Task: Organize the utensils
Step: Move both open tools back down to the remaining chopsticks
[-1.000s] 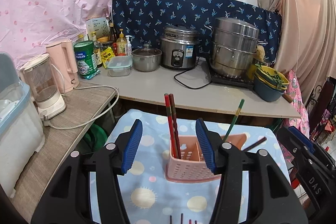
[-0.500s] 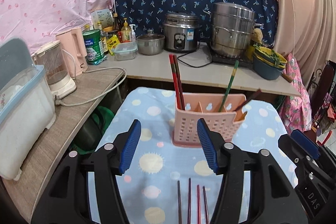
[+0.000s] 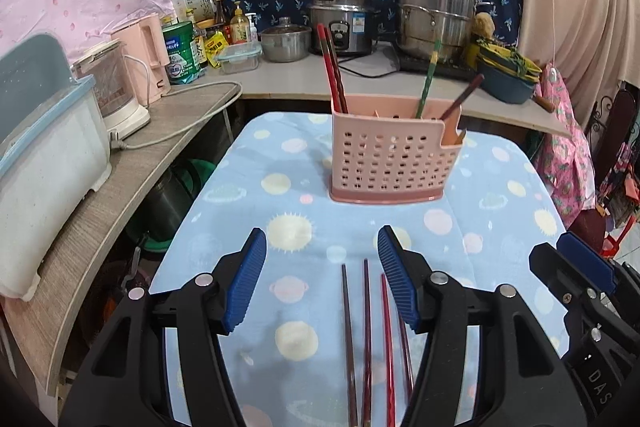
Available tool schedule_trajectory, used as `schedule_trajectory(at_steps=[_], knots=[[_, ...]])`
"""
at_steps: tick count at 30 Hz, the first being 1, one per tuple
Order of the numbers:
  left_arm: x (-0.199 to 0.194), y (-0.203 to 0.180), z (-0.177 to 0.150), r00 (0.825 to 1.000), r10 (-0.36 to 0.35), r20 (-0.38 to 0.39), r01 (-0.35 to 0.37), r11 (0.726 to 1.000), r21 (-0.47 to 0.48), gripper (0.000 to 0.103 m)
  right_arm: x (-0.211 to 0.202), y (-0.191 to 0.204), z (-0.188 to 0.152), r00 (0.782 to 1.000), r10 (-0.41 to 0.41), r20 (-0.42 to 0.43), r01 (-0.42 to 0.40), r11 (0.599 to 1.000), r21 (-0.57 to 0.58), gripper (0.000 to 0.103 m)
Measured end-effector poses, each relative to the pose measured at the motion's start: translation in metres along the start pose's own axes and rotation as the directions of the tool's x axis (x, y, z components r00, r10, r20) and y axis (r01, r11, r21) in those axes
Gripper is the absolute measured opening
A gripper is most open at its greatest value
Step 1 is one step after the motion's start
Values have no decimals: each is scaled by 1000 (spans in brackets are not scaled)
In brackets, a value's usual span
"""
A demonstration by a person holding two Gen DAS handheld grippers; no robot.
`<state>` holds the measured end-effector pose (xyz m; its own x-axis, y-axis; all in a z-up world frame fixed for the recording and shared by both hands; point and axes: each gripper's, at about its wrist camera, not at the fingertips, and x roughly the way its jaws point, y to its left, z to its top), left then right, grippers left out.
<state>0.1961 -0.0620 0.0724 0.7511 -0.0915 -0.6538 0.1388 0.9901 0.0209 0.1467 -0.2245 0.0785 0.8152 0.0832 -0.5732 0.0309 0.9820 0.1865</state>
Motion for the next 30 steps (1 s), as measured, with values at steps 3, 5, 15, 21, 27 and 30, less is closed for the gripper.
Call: schedule_trajectory(at_steps=[3,5,15,21,27,30], knots=[[0,-1,-12,1000,-1,-24,1,1000,2,55,-2,-1,-13,1000,0,-21,0,1000,6,36],[1,-1,-20,999,0,-36,0,1000,3,55,-3,0,-21,999,-4,-34,4,1000,2,36],[1,6,-62,995,6,-99,-6,1000,-6,55,-6,0,-68,993,-3,-116,3,1000,1,36],[3,22,-96,989,20,-145,-23,1000,-19,55,-3,6,-110,980,-6,-197,3,1000,-15,36],[3,35,-129,981,37,-190,-39,999,-11,55,4,11,-148,960,1,-281,-6,1000,-15,36],[3,40,-142,977,34,-209,-37,999,-15,55,7,15,-160,953,6,-303,-12,1000,-17,36]])
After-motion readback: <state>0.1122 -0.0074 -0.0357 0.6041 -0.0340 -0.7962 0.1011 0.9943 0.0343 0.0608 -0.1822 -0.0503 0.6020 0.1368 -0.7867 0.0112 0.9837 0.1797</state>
